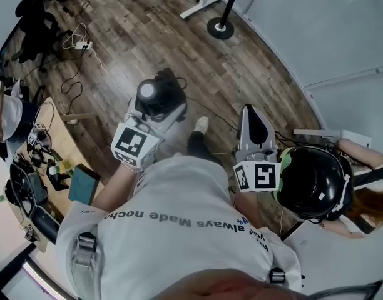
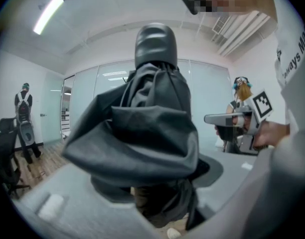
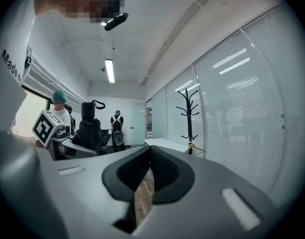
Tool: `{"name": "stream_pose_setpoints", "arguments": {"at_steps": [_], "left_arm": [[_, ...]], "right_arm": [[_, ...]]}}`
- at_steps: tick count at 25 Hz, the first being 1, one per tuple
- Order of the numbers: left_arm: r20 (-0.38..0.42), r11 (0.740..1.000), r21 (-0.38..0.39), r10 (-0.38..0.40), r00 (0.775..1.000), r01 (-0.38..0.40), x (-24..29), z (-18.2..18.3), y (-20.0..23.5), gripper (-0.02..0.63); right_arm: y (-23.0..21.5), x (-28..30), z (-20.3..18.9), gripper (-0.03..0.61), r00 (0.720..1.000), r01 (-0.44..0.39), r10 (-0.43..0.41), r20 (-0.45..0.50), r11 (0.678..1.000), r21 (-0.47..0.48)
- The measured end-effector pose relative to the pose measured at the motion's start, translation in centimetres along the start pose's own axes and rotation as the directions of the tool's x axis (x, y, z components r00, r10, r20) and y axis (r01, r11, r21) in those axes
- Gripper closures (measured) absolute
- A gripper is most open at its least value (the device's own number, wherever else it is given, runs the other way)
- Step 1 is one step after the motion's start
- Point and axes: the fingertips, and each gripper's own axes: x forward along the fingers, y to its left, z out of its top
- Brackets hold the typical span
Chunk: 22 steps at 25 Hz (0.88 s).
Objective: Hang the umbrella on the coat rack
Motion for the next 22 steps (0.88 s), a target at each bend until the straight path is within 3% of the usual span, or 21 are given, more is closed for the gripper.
{"name": "stream_pose_setpoints", "arguments": {"at_steps": [9, 22], "left_arm": [[0.008, 0.999, 0.004, 0.044, 0.999, -0.044, 17.3, 4.7, 6.2, 0.327], [0.021, 1.0, 0.008, 0.026, 0.999, -0.026, 29.7, 8.1, 12.9, 0.327]], "right_arm": [[-15.4, 10.7, 1.1, 0.577, 1.0, 0.003, -0.003, -0.019, 1.0, 0.015], [-24.4, 22.2, 2.3, 0.577, 1.0, 0.005, -0.005, -0.011, 1.0, -0.003]]}}
